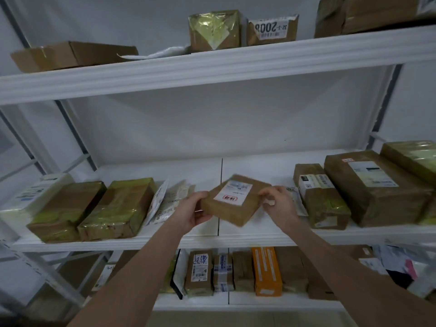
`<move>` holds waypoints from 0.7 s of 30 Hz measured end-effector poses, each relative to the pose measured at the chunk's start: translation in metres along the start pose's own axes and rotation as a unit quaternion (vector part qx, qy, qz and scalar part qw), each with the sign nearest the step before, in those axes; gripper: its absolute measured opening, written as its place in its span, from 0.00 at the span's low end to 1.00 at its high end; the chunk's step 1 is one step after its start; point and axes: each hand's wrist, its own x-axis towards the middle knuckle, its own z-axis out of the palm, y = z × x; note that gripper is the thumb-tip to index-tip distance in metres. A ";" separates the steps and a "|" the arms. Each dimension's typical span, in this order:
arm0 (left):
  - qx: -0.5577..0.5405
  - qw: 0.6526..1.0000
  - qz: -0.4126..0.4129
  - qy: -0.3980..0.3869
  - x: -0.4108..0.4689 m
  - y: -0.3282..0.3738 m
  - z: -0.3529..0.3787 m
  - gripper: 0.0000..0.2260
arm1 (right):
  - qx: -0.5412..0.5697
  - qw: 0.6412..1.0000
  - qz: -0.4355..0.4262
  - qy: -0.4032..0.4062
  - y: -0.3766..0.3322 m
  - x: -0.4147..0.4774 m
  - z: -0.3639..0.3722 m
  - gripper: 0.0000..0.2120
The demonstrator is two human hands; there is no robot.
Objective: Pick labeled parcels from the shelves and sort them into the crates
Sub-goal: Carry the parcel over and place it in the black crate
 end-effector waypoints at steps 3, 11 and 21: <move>-0.005 0.999 0.037 0.019 0.004 -0.009 0.002 0.13 | 0.078 0.992 0.101 -0.003 0.001 -0.004 0.000 0.15; 0.021 0.999 0.036 -0.010 0.008 -0.022 0.013 0.15 | 0.289 0.914 0.255 -0.129 -0.008 -0.012 0.003 0.17; 0.195 0.962 0.175 0.078 0.011 -0.022 0.019 0.17 | 0.327 0.911 0.233 -0.097 -0.009 -0.008 0.000 0.24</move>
